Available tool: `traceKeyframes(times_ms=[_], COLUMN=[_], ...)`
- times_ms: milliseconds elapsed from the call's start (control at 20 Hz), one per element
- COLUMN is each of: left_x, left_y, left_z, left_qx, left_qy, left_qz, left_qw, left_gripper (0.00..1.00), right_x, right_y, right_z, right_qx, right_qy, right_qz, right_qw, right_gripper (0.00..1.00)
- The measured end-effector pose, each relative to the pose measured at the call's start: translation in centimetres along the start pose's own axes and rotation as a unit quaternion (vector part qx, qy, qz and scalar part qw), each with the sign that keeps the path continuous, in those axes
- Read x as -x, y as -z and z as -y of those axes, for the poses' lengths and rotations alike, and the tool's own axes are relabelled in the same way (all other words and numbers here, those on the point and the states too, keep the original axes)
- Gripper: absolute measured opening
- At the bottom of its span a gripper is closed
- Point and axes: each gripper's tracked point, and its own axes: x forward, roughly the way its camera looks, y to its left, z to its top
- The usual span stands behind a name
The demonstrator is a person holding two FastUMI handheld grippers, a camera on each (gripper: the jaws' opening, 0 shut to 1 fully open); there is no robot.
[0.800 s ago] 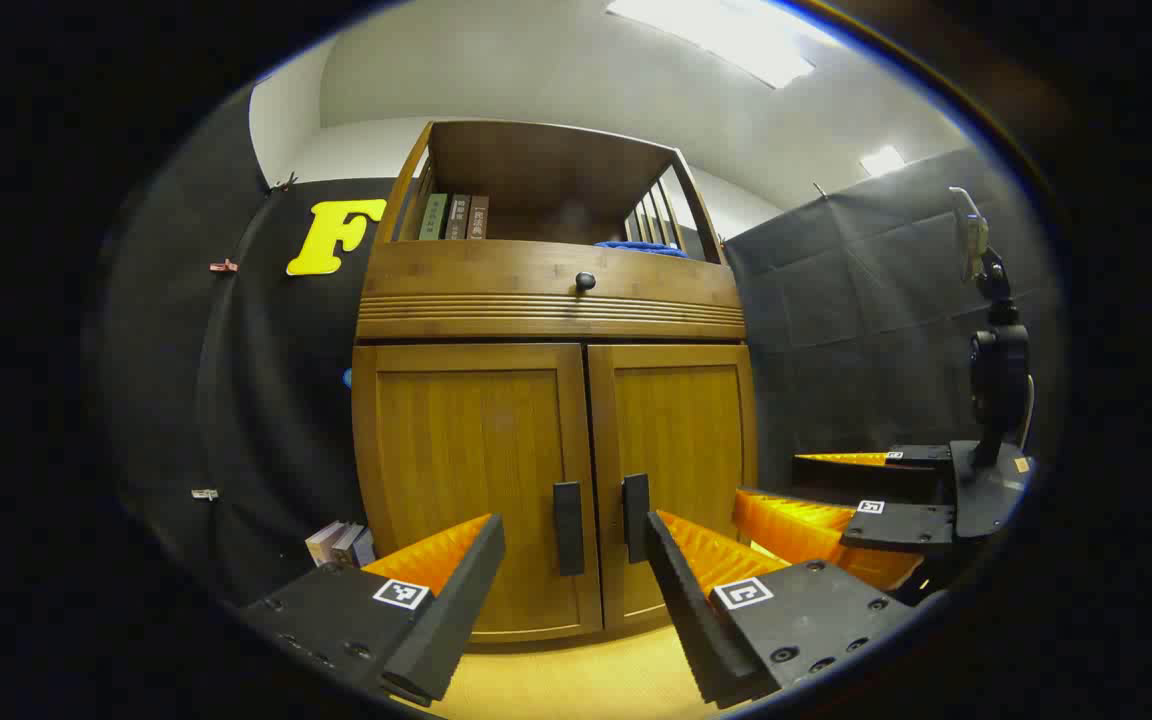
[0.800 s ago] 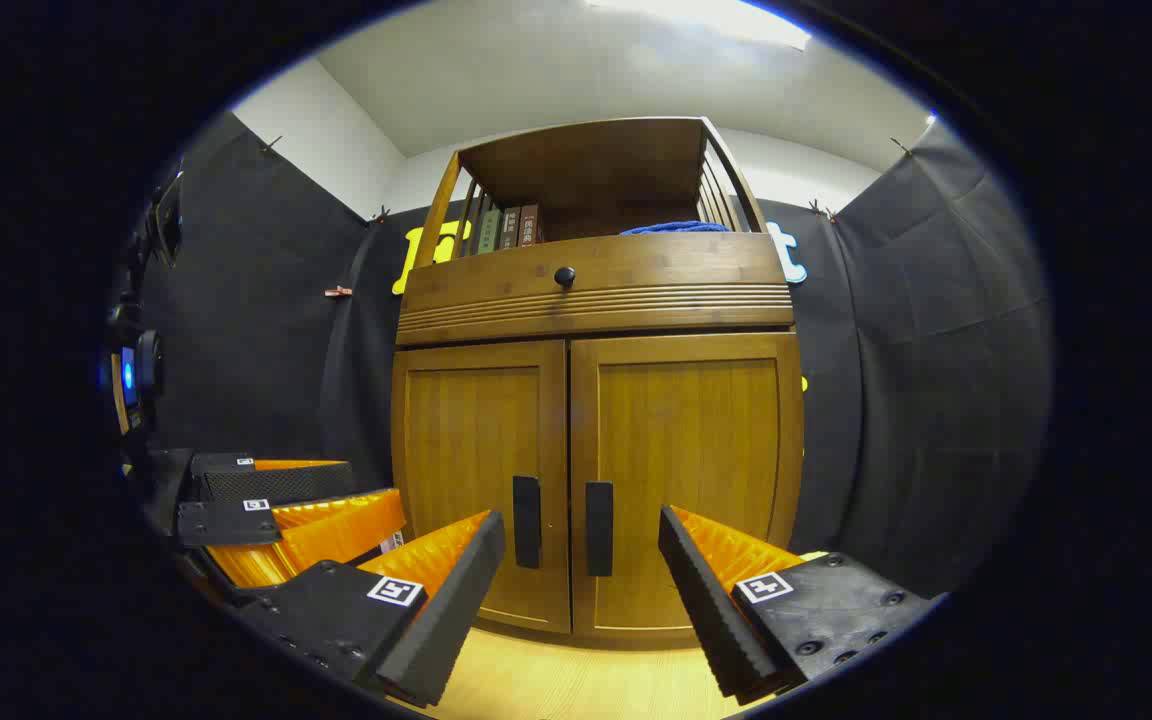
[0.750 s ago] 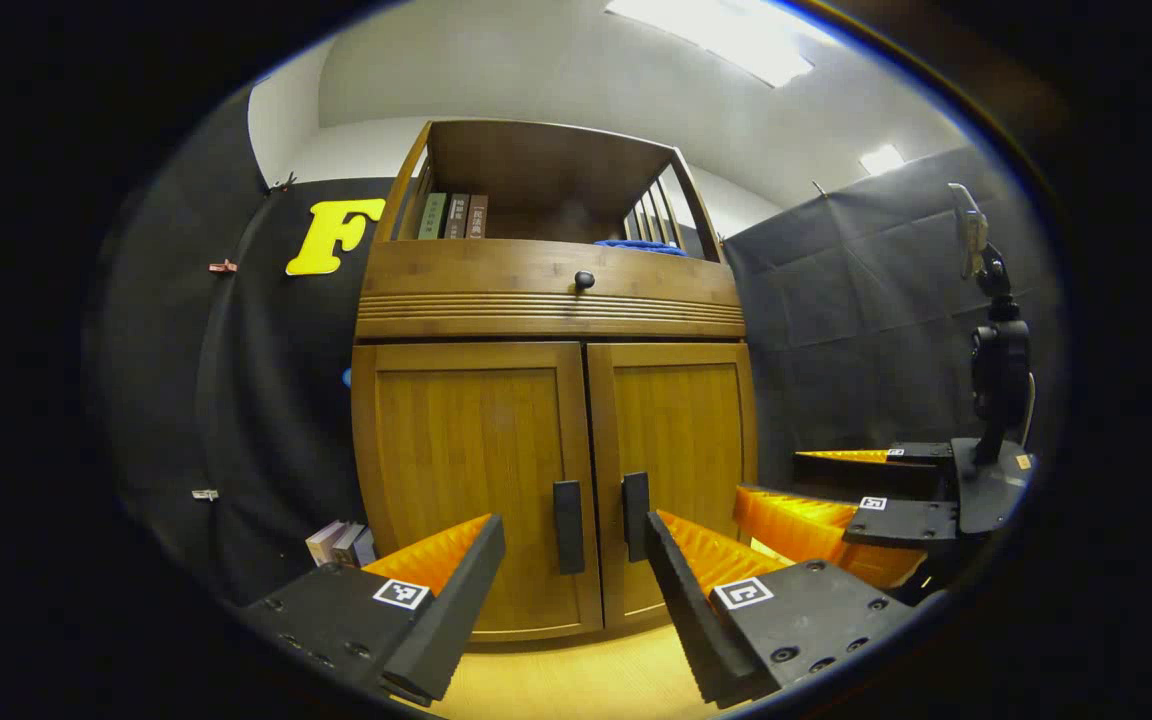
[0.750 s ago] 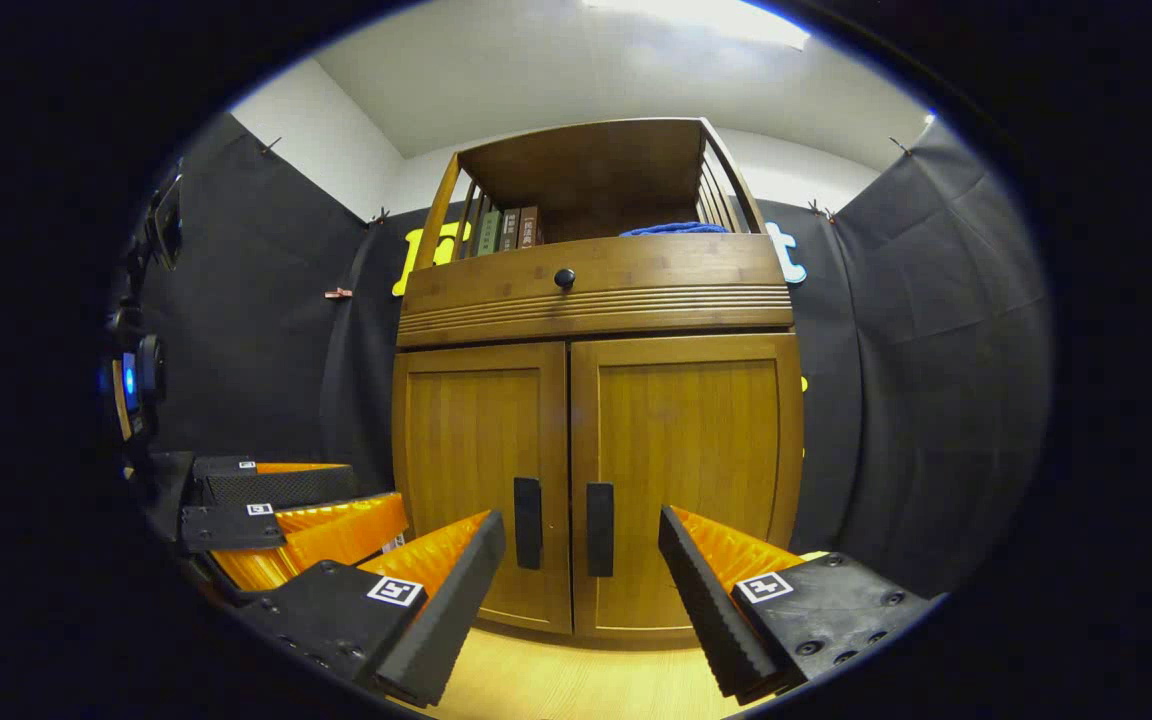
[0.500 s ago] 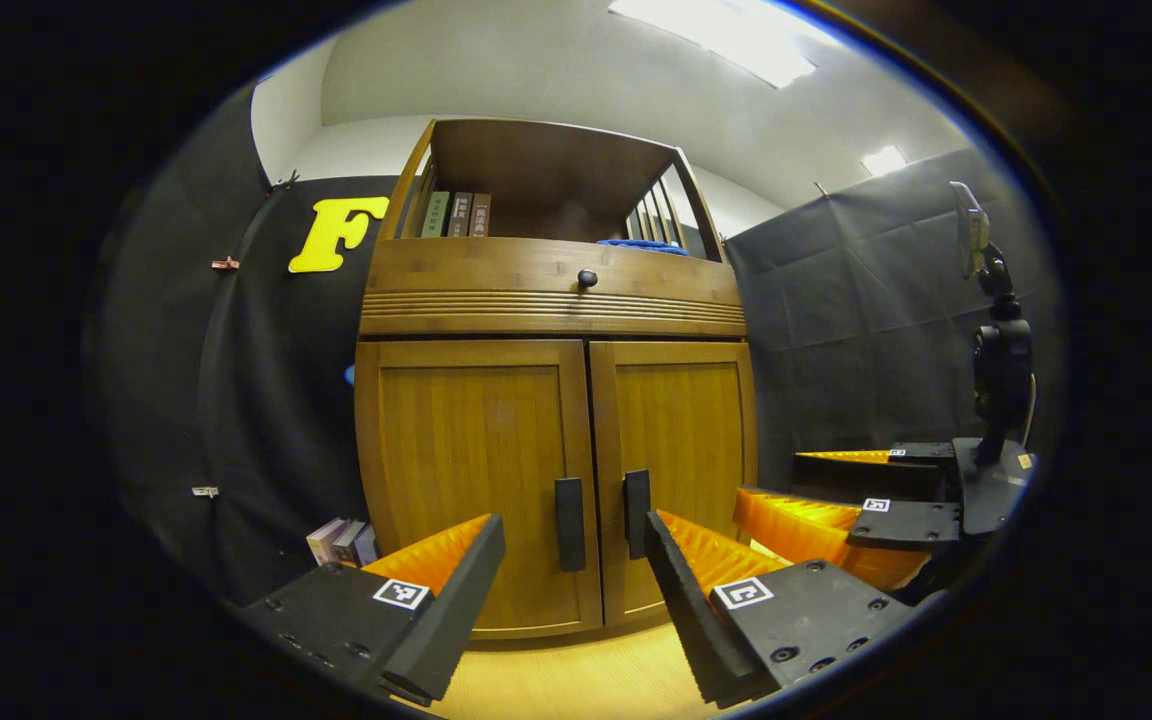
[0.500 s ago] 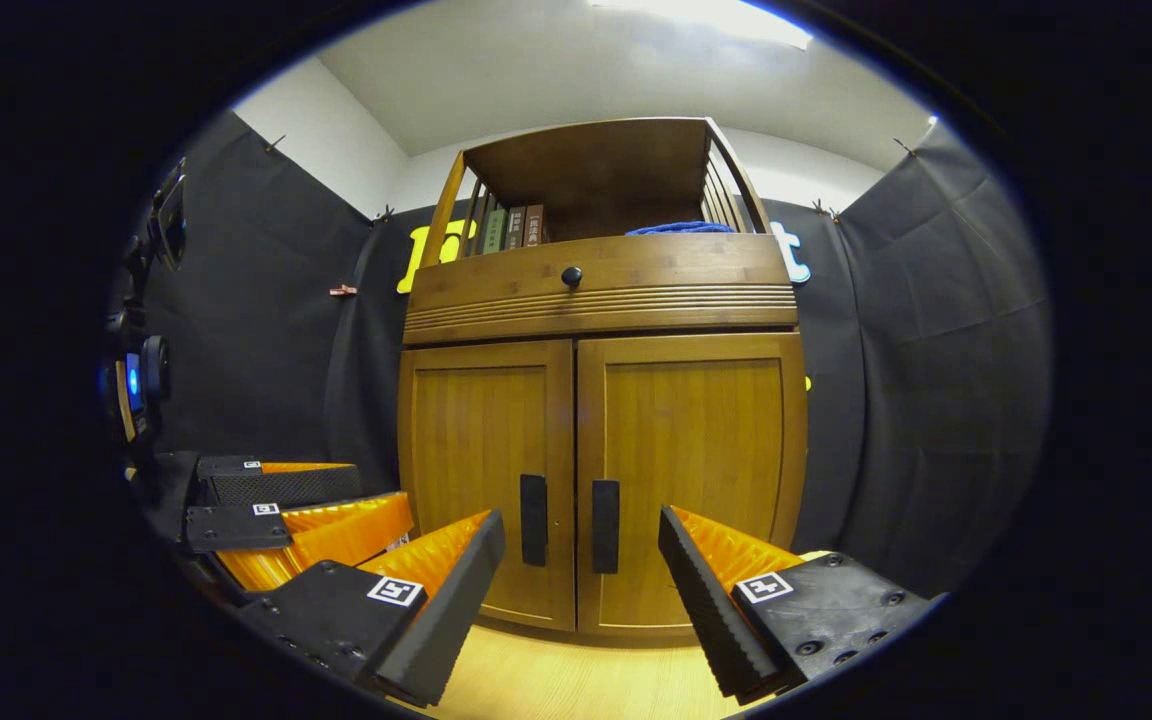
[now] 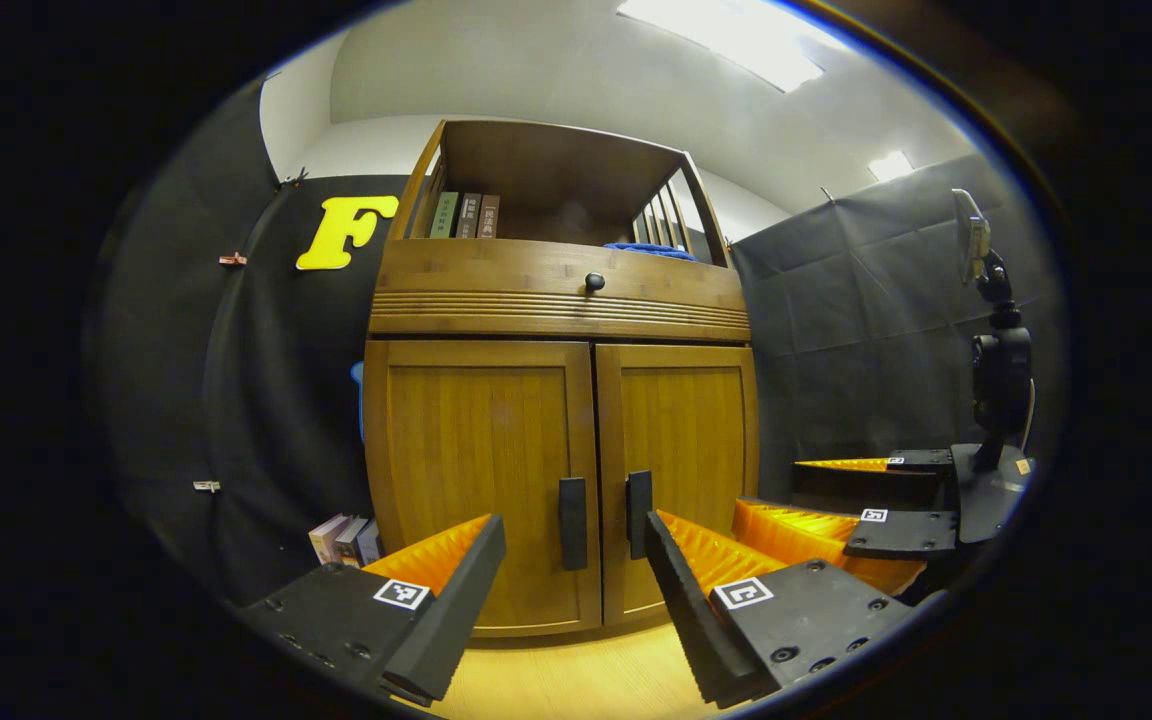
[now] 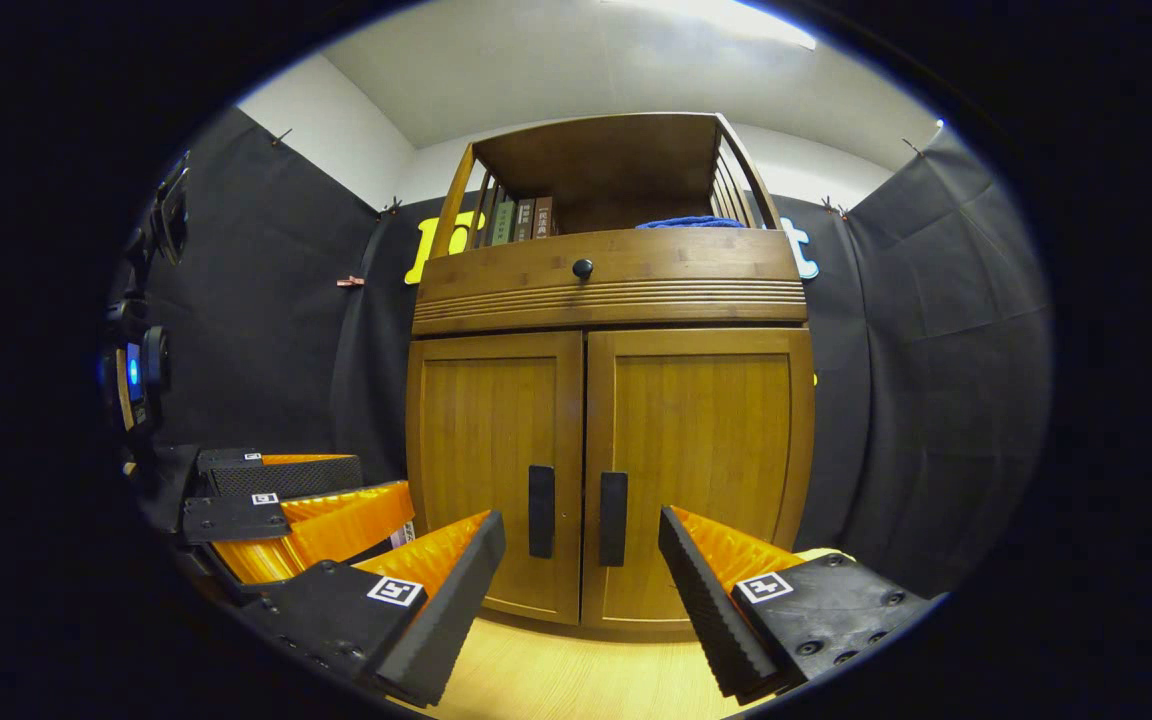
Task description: Open the right door of the double-door shoe cabinet with the right hand, and open the left door with the left hand.
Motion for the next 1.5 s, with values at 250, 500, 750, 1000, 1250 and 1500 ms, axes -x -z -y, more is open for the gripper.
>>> traceKeyframes(times_ms=[250, 500, 750, 1000, 1250, 1500], left_x=[-0.4, -0.7, -0.7, -0.5, -0.6, -0.8], left_y=[0.2, 0.2, 0.3, 0.0, 0.3, 1.1], left_z=[0.1, 0.6, 0.5, 0.3, -0.3, -1.0], left_qx=[-0.003, -0.004, -0.005, -0.003, -0.002, 0.001], left_qy=[-0.006, -0.004, -0.008, -0.012, -0.015, -0.015], left_qz=[-0.001, -0.002, -0.002, 0.003, 0.002, -0.005], left_qw=[1.0, 1.0, 1.0, 1.0, 1.0, 1.0], left_gripper=[0.87, 0.87, 0.87, 0.87, 0.87, 0.87], right_x=[0.3, 0.4, 0.4, 0.0, -0.9, -3.6], right_y=[-0.4, -1.0, -0.6, -0.6, -1.1, -0.2], right_z=[0.5, 1.1, 1.2, 1.0, 1.4, 1.2], right_qx=[-0.002, 0.002, 0.008, 0.006, 0.0, 0.005], right_qy=[0.001, 0.007, 0.006, 0.001, 0.007, 0.011], right_qz=[0.001, 0.006, -0.006, -0.009, 0.005, -0.004], right_qw=[1.0, 1.0, 1.0, 1.0, 1.0, 1.0], right_gripper=[0.97, 0.98, 0.98, 0.97, 0.97, 0.97])
